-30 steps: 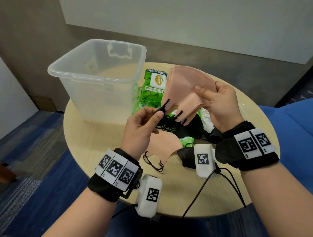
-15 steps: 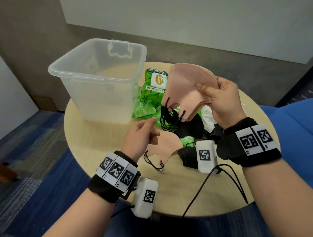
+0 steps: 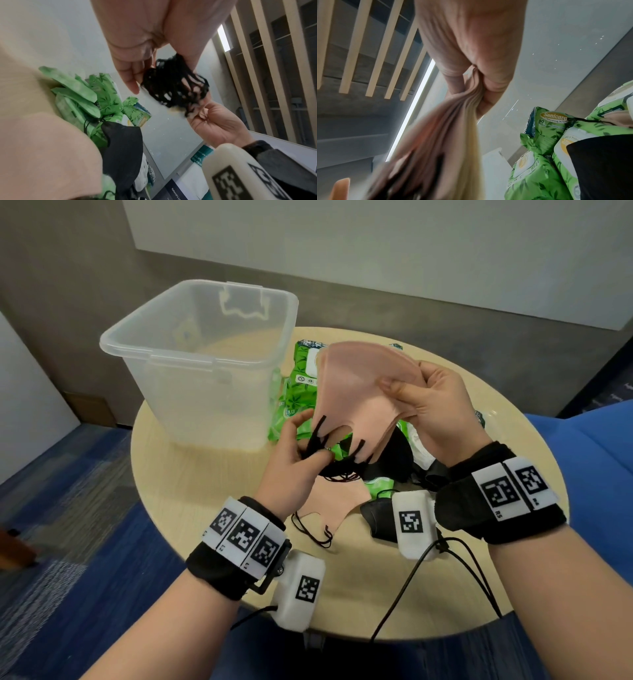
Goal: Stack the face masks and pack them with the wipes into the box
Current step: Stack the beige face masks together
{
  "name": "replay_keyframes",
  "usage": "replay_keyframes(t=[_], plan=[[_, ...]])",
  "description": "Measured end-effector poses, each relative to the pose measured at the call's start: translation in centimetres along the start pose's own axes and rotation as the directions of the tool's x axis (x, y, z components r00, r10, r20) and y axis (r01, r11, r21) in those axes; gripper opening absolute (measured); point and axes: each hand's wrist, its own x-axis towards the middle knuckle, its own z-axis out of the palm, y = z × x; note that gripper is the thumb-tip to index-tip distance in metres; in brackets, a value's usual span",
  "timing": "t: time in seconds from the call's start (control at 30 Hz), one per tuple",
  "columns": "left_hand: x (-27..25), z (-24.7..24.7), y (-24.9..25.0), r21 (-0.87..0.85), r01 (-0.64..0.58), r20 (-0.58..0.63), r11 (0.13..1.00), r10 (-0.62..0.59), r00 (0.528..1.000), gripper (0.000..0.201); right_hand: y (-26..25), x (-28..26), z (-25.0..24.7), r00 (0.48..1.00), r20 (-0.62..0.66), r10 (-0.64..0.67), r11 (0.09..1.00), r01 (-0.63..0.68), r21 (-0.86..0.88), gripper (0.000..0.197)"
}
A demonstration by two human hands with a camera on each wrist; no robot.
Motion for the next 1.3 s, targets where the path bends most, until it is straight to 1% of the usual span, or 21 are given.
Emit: replay_keyframes(t=[0.07,0.13,0.23,0.3,0.37,0.4,0.47,0.53,0.57,0.6,0.67,0.7,0.77,0.83,0.9,0.97,1.07,1.2,1.3], plan=[[-0.5,0.1,-0.1,0.014,0.012,-0.013,1.000,-0.011,1.000,0.053,0.1,0.2,-0.3,0.999,-0.044,0.001,1.000,-0.001,-0.008,0.018],[-0.6,0.1,-0.1,0.035,0.019,-0.011,0.999,-0.018,1.000,0.051,0.3,0.3,-0.5,0.998,-0.058,-0.009,1.000,0.008,-0.019,0.016],[-0.5,-0.1,0.1,0.065,0.026,0.012,0.998,-0.027,1.000,0.061,0.5,0.3,-0.4,0.998,-0.057,-0.025,1.000,0.024,-0.017,0.019],[-0.2,-0.5,0.4,0.065,-0.017,0.030,0.998,0.015,0.999,0.072,0.4,0.3,-0.4,0.999,-0.036,-0.034,0.998,0.032,-0.047,0.016],[-0.1,-1.2,0.8,0.071,-0.103,0.035,0.992,0.101,0.994,0.080,0.4,0.4,-0.5,1.000,-0.013,-0.027,0.996,0.026,-0.080,0.016],[-0.2,-1.4,1.2,0.075,-0.150,0.046,0.986,0.147,0.988,0.077,0.4,0.4,-0.5,1.000,0.003,-0.015,0.995,0.016,-0.096,0.017],[-0.3,-1.5,2.1,0.087,-0.220,0.100,0.972,0.211,0.972,0.059,0.7,0.3,-0.4,0.998,0.058,0.022,0.989,-0.013,-0.149,0.018],[-0.1,-1.3,2.1,0.083,-0.245,0.150,0.966,0.231,0.961,0.039,0.9,0.0,0.3,0.989,0.130,0.064,0.978,-0.037,-0.206,0.019],[0.0,-1.1,2.1,0.060,-0.237,0.155,0.970,0.226,0.962,0.033,1.0,-0.2,0.7,0.983,0.166,0.084,0.976,-0.048,-0.215,0.021],[0.0,-1.0,2.2,0.039,-0.224,0.141,0.974,0.217,0.966,0.030,0.9,-0.3,1.2,0.975,0.198,0.101,0.977,-0.059,-0.206,0.021],[-0.1,-0.9,2.2,-0.003,-0.185,0.068,0.983,0.185,0.980,0.029,0.7,-0.5,2.0,0.967,0.228,0.112,0.984,-0.075,-0.164,0.019],[-0.2,-0.9,2.2,-0.036,-0.156,0.024,0.987,0.157,0.987,0.028,0.6,-0.5,2.4,0.970,0.216,0.107,0.987,-0.077,-0.142,0.018],[-0.3,-1.0,2.2,-0.116,-0.099,-0.049,0.988,0.094,0.994,0.024,1.0,-0.5,3.3,0.984,0.146,0.099,0.992,-0.085,-0.097,0.019],[-0.1,-1.1,2.2,-0.150,-0.097,-0.120,0.984,0.079,0.990,0.023,1.8,-0.8,4.4,0.991,0.077,0.106,0.992,-0.100,-0.074,0.028],[0.2,-1.3,2.1,-0.107,-0.142,-0.183,0.984,0.120,0.976,0.025,2.8,-1.4,5.5,0.988,0.080,0.134,0.990,-0.129,-0.058,0.042],[0.5,-1.4,2.0,-0.078,-0.184,-0.189,0.980,0.166,0.968,0.027,3.6,-2.0,6.1,0.978,0.146,0.149,0.988,-0.140,-0.067,0.052],[0.6,-1.5,1.8,-0.085,-0.203,-0.170,0.975,0.187,0.968,0.030,4.2,-2.7,6.1,0.958,0.231,0.170,0.975,-0.130,-0.180,0.061],[0.0,-1.3,2.1,-0.095,-0.203,-0.111,0.975,0.192,0.975,0.027,4.6,-2.8,6.1,0.958,0.255,0.135,0.989,-0.113,-0.096,0.064],[-0.3,-1.4,2.4,-0.116,-0.191,-0.128,0.975,0.176,0.976,0.026,4.7,-3.1,6.3,0.964,0.248,0.101,0.995,-0.091,-0.050,0.067]])
